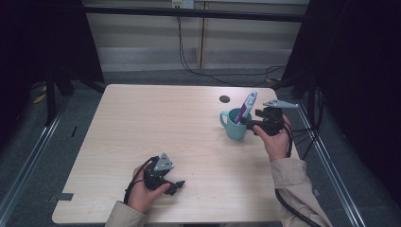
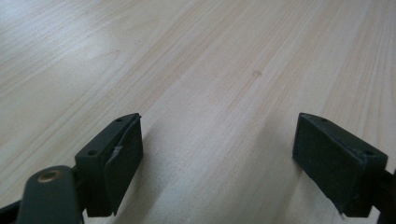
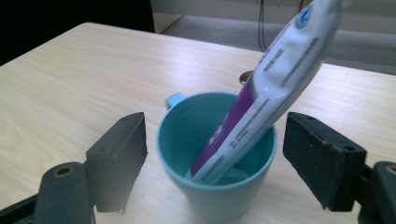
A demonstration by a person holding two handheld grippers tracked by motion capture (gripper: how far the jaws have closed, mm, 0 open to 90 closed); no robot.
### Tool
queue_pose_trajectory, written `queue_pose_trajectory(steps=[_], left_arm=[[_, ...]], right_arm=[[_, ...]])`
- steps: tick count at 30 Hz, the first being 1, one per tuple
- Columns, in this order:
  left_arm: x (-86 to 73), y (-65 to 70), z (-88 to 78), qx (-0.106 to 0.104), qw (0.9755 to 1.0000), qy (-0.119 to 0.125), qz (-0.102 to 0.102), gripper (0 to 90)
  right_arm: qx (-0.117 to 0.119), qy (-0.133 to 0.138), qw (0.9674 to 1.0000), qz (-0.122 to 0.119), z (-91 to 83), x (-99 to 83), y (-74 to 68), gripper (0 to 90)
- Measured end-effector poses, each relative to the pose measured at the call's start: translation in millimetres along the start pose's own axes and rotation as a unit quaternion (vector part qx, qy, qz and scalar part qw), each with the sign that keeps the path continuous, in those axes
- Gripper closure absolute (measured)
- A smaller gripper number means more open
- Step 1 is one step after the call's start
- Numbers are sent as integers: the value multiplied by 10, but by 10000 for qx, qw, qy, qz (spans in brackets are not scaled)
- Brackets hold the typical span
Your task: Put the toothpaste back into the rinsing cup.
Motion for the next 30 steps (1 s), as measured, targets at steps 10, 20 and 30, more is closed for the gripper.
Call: queue_pose_trajectory(steps=[10, 20, 30], left_arm=[[-1, 2, 0, -32, 10000, -2, 0, 158], [-2, 2, -1, -35, 10000, -9, 8, 158], [-2, 2, -1, -34, 10000, -9, 6, 158]], right_arm=[[144, -140, 9996, -189, -128, -46, -102, 195], [311, -289, 9987, -269, -250, -199, -194, 191], [403, -357, 9980, -335, -402, -350, -221, 192]])
Point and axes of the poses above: each handheld gripper's, and its own axes: z roughly forward along the jaws, x roughly out of its top, y roughly to its right, the point moved 6 cm from there along z, roughly forward along the jaws, and after that the axes turned 4 degrees about -x, right-handed, at the moved point
